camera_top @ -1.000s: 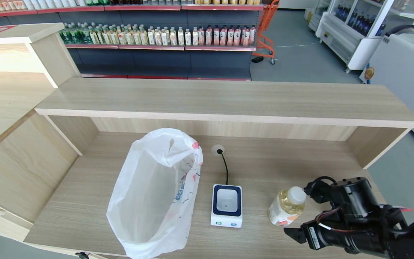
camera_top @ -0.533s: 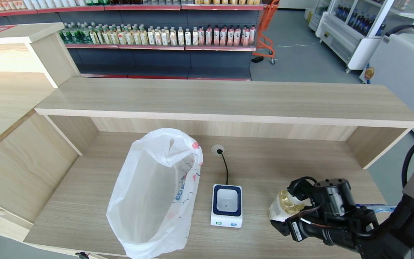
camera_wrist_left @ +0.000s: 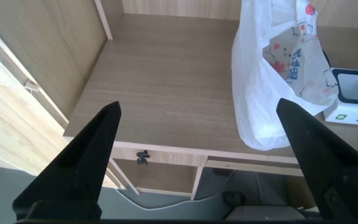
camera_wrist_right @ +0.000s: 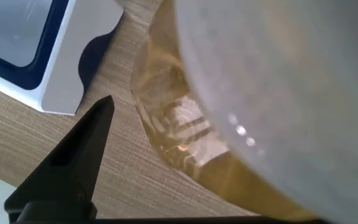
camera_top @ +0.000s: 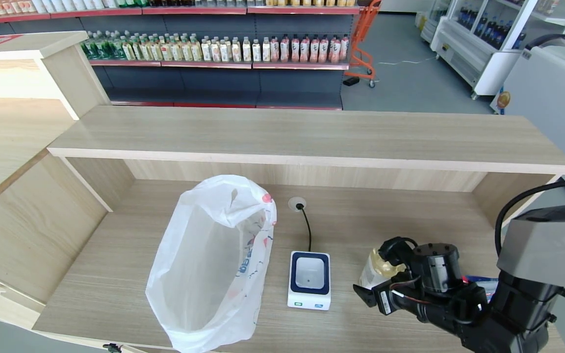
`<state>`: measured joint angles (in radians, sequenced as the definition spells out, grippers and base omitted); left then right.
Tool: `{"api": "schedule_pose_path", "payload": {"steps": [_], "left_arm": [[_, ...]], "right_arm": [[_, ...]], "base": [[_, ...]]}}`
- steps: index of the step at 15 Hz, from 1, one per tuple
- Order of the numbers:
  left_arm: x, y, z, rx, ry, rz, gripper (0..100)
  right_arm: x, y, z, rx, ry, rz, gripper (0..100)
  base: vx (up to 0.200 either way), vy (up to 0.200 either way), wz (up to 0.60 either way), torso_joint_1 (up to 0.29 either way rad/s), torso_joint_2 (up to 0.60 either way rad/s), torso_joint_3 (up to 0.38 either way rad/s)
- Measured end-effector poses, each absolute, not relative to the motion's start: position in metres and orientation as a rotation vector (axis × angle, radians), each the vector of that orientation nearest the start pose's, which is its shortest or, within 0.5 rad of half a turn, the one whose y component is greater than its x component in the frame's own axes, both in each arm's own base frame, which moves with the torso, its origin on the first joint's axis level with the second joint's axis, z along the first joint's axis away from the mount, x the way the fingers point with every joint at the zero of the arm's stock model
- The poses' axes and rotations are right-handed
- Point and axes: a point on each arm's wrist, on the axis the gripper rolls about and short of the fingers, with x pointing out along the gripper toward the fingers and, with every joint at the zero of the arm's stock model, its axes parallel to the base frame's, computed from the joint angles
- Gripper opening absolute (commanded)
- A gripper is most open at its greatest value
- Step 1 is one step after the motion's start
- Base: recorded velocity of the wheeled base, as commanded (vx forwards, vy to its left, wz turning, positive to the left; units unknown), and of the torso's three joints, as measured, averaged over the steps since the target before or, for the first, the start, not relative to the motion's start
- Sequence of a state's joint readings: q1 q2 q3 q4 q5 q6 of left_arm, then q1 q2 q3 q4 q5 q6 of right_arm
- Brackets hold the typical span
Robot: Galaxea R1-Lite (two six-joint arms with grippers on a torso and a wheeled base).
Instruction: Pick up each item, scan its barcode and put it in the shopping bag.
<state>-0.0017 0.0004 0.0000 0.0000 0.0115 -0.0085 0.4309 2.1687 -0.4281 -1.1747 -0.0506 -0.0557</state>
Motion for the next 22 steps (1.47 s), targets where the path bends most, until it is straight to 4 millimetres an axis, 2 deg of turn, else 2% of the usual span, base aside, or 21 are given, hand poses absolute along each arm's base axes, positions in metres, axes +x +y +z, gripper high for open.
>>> {"api": "schedule_pose_path", "payload": {"steps": [6, 7, 20, 22], "left_arm": [[-0.023, 0.0, 0.075, -0.009, 0.0, 0.01, 100], [-0.023, 0.0, 0.075, -0.009, 0.0, 0.01, 100], [-0.023, 0.0, 0.075, -0.009, 0.0, 0.01, 100], [-0.023, 0.0, 0.075, -0.009, 0.0, 0.01, 100]], "right_arm": [[0.278, 0.132, 0.01, -0.168, 0.463, 0.407, 100], [0.279, 0.133, 0.012, -0.164, 0.441, 0.408, 0], [0.284, 0.133, 0.013, -0.202, 0.385, 0.404, 0], [0.286, 0.13, 0.019, -0.164, 0.368, 0.401, 0]], "base": [[0.0, 0.0, 0.0, 0.0, 0.0, 0.0], [0.0, 0.0, 0.0, 0.0, 0.0, 0.0], [0.0, 0.0, 0.0, 0.0, 0.0, 0.0], [0.0, 0.0, 0.0, 0.0, 0.0, 0.0]]}}
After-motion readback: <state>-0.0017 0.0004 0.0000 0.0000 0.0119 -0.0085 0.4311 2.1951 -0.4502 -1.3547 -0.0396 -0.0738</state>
